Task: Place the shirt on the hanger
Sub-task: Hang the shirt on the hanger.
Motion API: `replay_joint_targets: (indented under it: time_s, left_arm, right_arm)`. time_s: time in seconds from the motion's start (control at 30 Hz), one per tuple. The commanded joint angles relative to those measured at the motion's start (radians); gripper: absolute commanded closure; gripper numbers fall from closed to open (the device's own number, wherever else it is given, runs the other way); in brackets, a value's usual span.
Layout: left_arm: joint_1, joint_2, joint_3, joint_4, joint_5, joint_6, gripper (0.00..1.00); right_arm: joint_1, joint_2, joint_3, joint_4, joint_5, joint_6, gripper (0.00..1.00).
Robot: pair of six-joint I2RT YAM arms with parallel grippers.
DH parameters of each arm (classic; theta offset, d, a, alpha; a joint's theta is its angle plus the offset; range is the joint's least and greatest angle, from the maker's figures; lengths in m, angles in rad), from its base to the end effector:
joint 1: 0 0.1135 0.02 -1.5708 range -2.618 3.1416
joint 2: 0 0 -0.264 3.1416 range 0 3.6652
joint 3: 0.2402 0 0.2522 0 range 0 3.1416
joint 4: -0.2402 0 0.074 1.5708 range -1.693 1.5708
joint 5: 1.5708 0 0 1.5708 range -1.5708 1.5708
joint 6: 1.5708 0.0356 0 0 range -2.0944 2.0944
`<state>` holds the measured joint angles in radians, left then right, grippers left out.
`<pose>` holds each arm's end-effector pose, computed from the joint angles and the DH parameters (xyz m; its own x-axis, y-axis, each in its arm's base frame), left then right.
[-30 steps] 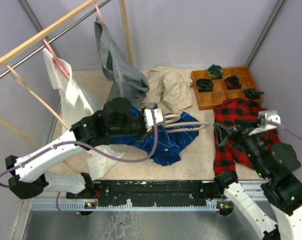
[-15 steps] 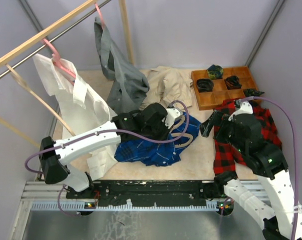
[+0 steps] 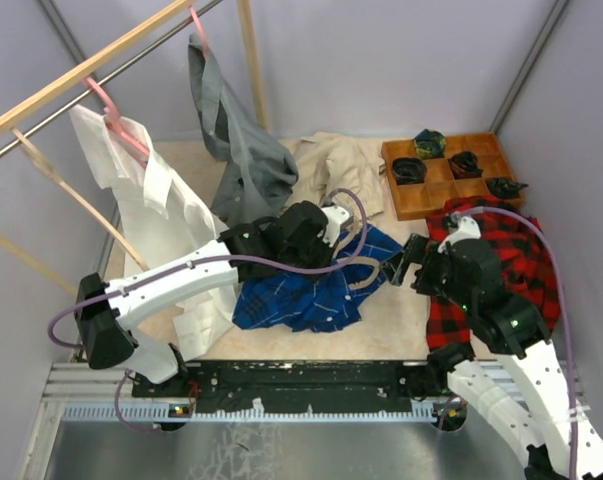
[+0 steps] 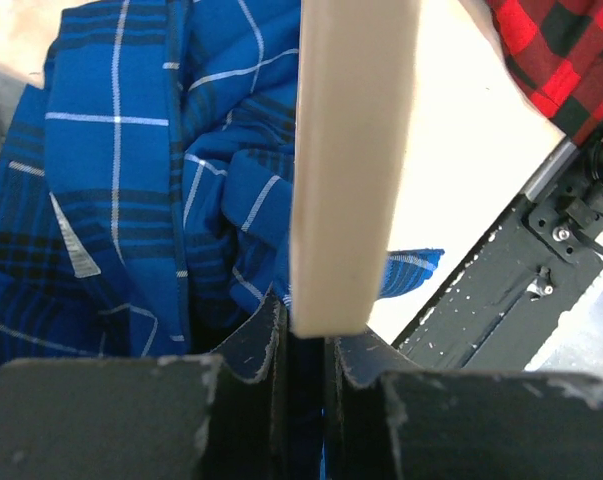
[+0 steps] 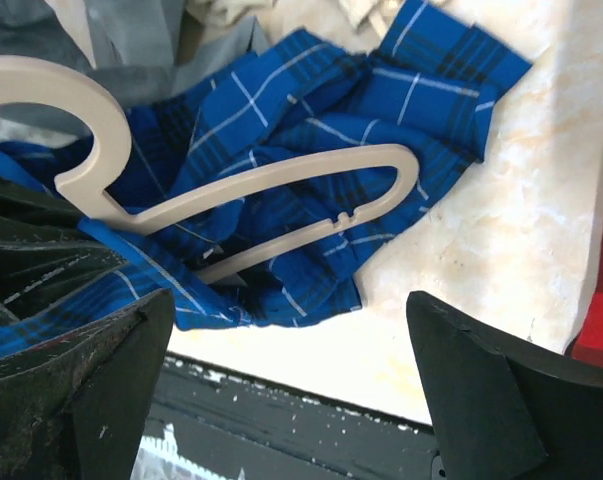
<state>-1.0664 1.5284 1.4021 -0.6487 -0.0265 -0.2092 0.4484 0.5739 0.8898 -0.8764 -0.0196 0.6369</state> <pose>0.1640 -0.2952 0.3292 -0.5106 0.4955 -0.7027 0.7769 0.6160 -0.1302 0.0946 0.0463 0.3317 -0.6518 0.3463 -0.6747 -0.0756 0.8556 0.5121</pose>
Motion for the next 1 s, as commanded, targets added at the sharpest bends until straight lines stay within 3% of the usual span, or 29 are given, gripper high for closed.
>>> replay_joint_targets:
  time_s: [0.0,0.4,0.53,0.77,0.97]
  left_arm:
    - [0.011,-0.093,-0.058,0.095,-0.091,-0.039,1.0]
    - [0.039,-0.121,0.092,0.044,-0.194,0.041,1.0]
    - [0.103,-0.133,0.115,0.061,-0.128,0.041,1.0]
    - [0.112,-0.102,0.226,0.007,-0.165,0.075,1.0]
    - [0.115,-0.072,0.311,-0.029,-0.194,0.082,1.0]
  right_arm:
    - [0.001,-0.066,0.05,0.07,0.114,-0.012,0.01]
    - [0.001,-0.088,0.088,-0.027,0.169,-0.008,0.01]
    - [0.001,-0.118,0.055,0.007,0.132,0.03,0.01]
    - [0.001,-0.104,-0.01,0.065,0.02,0.059,0.01]
    - [0.001,-0.132,-0.147,0.213,-0.065,0.184,0.07]
